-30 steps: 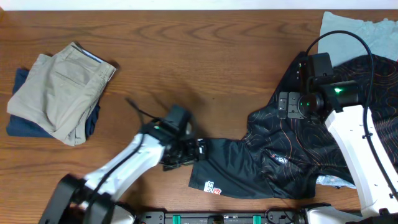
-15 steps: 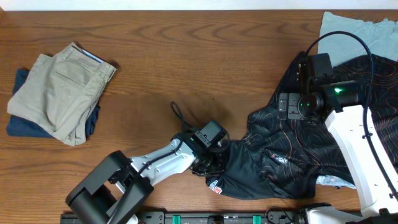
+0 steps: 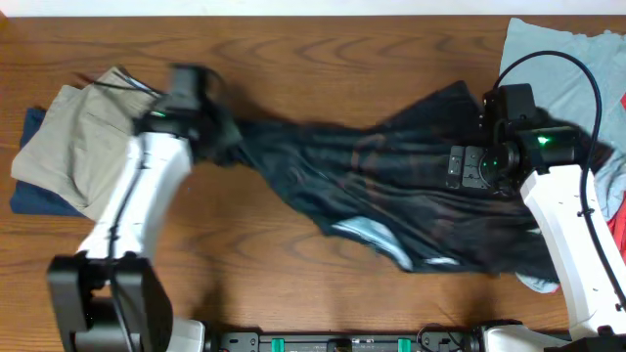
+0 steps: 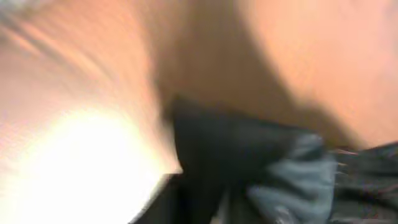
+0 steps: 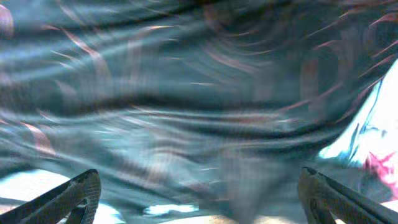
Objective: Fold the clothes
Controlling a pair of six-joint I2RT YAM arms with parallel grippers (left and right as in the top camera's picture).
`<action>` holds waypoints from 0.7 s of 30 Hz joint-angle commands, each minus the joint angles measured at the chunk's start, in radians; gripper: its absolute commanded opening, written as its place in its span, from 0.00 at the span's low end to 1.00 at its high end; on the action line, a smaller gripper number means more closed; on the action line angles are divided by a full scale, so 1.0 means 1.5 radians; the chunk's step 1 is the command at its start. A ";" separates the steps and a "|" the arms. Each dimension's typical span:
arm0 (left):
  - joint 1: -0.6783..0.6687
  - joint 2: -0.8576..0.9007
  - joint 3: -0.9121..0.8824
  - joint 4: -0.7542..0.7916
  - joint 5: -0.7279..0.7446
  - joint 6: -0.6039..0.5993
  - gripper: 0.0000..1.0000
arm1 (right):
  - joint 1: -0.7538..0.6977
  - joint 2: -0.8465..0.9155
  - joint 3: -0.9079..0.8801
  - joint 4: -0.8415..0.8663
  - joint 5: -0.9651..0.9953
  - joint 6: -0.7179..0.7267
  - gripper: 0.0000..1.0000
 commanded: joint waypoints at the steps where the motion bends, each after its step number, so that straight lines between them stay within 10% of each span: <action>1: 0.052 -0.017 0.025 -0.022 0.071 0.026 0.71 | -0.009 -0.009 0.008 0.000 0.005 0.011 0.99; 4: 0.064 -0.016 0.015 -0.098 0.124 0.026 0.99 | -0.009 -0.009 0.008 0.000 0.005 0.011 0.99; 11: -0.012 -0.012 -0.068 -0.240 0.133 0.026 0.98 | -0.009 -0.009 0.008 -0.001 0.005 0.011 0.99; 21: -0.221 -0.008 -0.284 0.041 0.133 -0.105 0.98 | -0.009 -0.009 0.008 -0.014 0.004 0.011 0.99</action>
